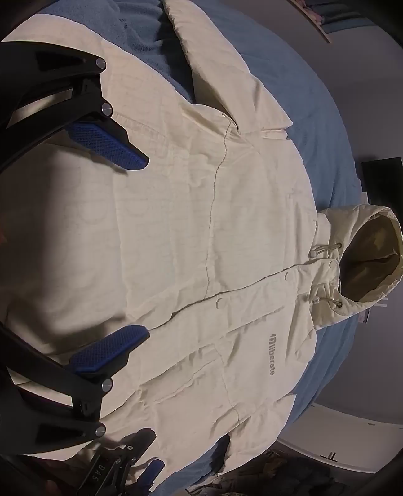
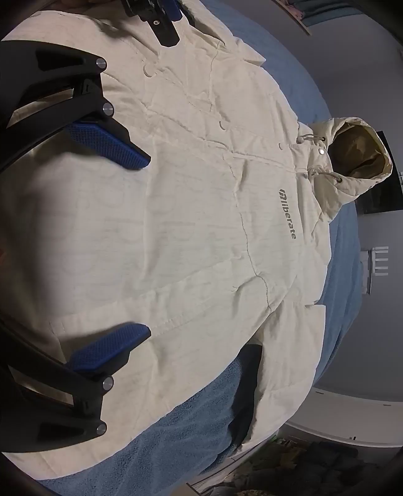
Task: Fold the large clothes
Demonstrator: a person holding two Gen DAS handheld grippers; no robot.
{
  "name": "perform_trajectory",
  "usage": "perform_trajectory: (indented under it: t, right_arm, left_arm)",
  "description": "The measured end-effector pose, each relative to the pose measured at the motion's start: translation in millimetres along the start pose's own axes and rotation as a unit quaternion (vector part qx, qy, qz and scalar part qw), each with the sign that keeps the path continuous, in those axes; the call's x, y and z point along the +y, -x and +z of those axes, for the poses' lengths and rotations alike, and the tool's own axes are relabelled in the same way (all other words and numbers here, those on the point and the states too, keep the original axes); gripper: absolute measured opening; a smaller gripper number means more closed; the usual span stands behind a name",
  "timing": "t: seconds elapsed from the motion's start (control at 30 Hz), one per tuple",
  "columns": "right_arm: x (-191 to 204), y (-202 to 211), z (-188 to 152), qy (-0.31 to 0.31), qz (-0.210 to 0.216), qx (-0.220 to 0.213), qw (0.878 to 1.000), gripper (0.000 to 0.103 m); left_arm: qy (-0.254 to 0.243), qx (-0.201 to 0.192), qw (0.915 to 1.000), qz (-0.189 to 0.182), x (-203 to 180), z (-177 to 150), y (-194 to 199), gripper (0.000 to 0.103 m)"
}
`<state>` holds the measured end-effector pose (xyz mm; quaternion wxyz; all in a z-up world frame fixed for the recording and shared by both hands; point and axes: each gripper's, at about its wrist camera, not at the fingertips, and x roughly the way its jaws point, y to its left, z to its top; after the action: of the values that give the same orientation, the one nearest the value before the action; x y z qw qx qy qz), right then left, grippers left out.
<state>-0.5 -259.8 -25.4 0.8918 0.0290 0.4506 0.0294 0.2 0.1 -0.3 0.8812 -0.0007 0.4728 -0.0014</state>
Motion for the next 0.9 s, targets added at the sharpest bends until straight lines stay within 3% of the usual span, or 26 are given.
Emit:
perform_trajectory:
  t: [0.9]
  right_arm:
    - [0.8, -2.4, -2.7, -0.001, 0.001, 0.003, 1.000, 0.096]
  left_arm:
    - [0.001, 0.005, 1.0000, -0.001, 0.1, -0.3, 0.3, 0.097]
